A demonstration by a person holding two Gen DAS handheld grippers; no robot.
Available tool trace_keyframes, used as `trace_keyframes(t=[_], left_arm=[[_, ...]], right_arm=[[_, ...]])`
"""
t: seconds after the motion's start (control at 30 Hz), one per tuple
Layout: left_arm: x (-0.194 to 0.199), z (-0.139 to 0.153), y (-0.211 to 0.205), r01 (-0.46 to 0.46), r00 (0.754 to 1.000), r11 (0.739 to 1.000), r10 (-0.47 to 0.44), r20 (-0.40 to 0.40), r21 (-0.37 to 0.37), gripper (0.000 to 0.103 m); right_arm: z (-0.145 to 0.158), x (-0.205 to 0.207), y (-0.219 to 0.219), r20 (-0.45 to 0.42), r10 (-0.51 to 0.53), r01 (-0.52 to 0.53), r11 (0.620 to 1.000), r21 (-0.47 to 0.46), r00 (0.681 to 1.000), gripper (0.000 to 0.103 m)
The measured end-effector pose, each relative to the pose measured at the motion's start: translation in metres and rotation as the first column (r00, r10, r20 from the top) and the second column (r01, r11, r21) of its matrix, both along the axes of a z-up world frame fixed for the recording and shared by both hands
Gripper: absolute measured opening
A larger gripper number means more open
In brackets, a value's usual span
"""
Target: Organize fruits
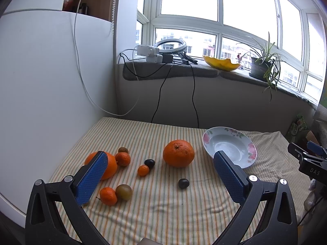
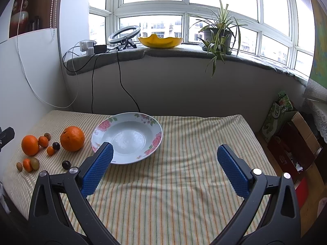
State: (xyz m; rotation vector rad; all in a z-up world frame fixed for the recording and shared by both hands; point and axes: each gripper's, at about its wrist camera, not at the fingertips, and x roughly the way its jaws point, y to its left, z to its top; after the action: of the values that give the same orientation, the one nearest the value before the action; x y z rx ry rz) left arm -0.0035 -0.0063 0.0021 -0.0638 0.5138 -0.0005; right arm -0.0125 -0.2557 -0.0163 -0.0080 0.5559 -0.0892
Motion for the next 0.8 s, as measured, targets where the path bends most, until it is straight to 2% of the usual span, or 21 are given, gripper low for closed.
trace_keyframes(t=[0.8], left_arm=[[-0.0002, -0.0044, 0.0029, 0.000, 1.000, 1.000, 0.000, -0.008, -0.014, 0.102]], right_arm=[[-0.0013, -0.0001, 0.0090, -0.006, 0.013, -0.013, 1.000, -0.008, 1.000, 0.103]])
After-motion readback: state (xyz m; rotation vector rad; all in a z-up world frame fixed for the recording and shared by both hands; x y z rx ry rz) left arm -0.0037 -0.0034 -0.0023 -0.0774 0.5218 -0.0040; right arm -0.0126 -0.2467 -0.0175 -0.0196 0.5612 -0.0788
